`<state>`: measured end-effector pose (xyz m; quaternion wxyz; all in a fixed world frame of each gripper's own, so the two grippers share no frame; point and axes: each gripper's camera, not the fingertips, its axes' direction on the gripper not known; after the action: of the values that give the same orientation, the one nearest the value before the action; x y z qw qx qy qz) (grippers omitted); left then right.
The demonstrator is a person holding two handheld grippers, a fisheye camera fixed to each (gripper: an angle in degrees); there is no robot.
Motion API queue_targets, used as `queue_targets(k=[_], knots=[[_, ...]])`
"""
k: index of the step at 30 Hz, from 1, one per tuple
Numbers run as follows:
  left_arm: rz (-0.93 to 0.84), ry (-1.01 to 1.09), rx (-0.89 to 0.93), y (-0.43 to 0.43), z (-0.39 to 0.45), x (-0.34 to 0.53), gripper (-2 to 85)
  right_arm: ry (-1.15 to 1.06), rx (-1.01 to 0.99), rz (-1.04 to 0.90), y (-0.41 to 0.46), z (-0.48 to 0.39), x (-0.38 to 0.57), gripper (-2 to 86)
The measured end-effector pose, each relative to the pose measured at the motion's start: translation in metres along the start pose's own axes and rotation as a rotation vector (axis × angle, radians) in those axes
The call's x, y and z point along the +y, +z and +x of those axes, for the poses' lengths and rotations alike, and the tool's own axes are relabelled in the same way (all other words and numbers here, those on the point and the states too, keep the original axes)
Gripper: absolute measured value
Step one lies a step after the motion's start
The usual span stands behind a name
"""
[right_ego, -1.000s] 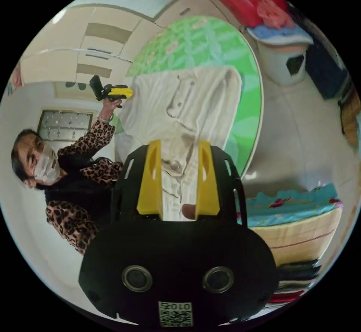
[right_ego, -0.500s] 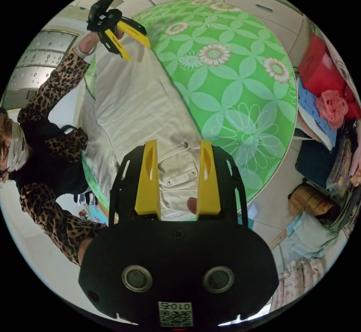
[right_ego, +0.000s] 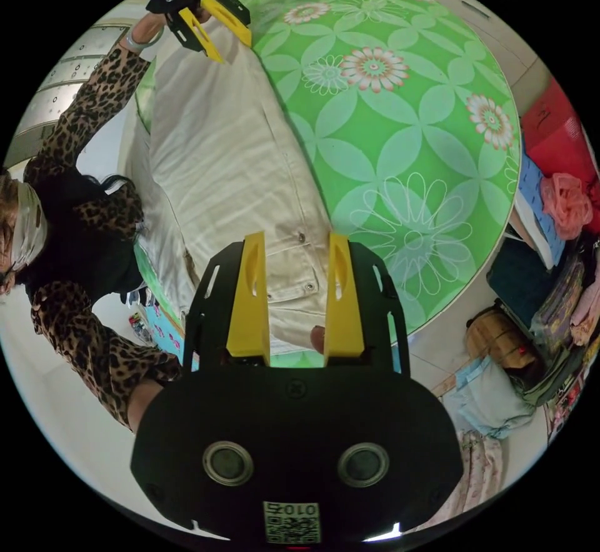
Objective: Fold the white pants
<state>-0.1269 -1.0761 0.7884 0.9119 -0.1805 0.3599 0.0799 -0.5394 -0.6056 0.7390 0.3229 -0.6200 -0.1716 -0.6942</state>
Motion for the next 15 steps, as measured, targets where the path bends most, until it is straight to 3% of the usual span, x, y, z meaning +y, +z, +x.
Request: queue_targets(k=[9,15], knots=[[-0.022,0.019,0.083,0.005,0.004,0.0,3.0,-0.027,-0.088,0.001,-0.01,-0.017,0.022,10.8],[-0.004,0.049,0.005,0.007,0.032,0.006,0.7,-0.003,0.065,-0.034,-0.01,-0.056,0.033,6.4]])
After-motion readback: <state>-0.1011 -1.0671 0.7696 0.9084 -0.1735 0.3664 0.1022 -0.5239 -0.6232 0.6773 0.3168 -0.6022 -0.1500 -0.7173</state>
